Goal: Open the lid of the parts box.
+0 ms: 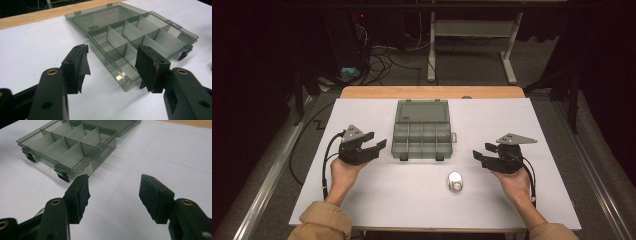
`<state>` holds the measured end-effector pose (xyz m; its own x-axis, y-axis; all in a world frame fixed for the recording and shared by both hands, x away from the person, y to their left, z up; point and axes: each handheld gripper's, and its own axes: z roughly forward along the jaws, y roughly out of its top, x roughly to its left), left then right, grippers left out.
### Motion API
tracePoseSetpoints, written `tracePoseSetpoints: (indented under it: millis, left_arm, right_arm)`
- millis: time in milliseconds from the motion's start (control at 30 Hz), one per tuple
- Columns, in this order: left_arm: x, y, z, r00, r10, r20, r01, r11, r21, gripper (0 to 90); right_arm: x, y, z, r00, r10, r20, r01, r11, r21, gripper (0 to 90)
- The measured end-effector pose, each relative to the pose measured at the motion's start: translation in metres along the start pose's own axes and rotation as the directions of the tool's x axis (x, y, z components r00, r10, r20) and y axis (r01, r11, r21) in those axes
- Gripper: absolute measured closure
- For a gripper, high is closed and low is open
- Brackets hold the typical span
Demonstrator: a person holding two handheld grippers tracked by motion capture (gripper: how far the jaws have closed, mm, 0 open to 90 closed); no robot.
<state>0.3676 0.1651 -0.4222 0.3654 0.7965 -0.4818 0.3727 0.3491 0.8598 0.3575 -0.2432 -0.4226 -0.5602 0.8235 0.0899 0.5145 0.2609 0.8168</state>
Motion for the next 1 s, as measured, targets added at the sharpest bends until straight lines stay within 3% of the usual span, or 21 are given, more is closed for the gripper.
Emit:
tracePoseSetpoints:
  millis: [533, 1000]
  left_arm:
    - [0.003, -0.006, -0.018, 0.9998, -0.018, 0.008, 0.018, 0.9998, -0.001, 41.7]
    - [0.004, -0.008, -0.036, 0.9998, -0.021, 0.008, 0.021, 0.9996, -0.02, 41.4]
  right_arm:
    - [-0.01, -0.017, -0.017, 0.9991, 0.042, 0.006, -0.041, 0.999, -0.028, 39.1]
    - [-0.011, -0.025, -0.032, 0.9989, 0.045, 0.014, -0.044, 0.998, -0.054, 38.0]
